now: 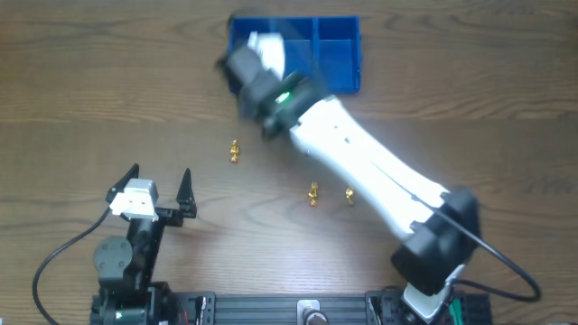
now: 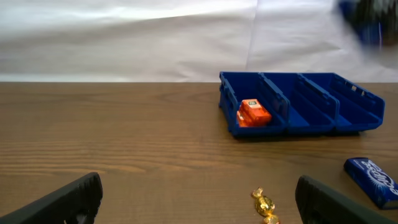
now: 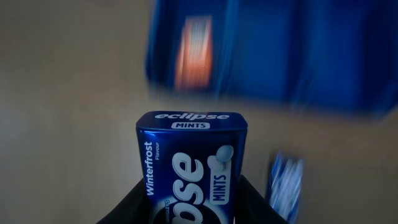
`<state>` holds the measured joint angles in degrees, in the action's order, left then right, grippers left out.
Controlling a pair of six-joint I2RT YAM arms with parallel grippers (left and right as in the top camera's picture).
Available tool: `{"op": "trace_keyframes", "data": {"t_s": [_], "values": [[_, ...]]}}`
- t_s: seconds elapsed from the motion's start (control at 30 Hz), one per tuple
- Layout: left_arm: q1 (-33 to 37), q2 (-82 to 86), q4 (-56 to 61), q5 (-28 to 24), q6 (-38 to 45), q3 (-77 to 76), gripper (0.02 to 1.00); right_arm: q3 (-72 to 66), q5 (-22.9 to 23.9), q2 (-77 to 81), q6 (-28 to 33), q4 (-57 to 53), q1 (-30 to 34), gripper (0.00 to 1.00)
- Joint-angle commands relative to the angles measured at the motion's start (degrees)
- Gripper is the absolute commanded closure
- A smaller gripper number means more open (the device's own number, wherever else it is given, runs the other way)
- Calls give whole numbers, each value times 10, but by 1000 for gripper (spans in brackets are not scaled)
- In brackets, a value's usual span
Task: Sort Candies Into Trays
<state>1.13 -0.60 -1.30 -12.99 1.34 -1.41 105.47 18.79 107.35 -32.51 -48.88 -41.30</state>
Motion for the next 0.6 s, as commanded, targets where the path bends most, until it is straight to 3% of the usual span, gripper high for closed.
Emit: {"op": "trace_keyframes", "data": {"t_s": [0.03, 0.3, 0.6], "values": [[3, 3, -19, -5, 2, 11, 20, 18, 71, 8, 115, 78, 57, 755], [3, 3, -19, -5, 2, 11, 20, 19, 39, 94, 138, 178, 112, 750], [3, 3, -19, -5, 2, 11, 20, 19, 3, 171, 128, 202, 126, 748]]}}
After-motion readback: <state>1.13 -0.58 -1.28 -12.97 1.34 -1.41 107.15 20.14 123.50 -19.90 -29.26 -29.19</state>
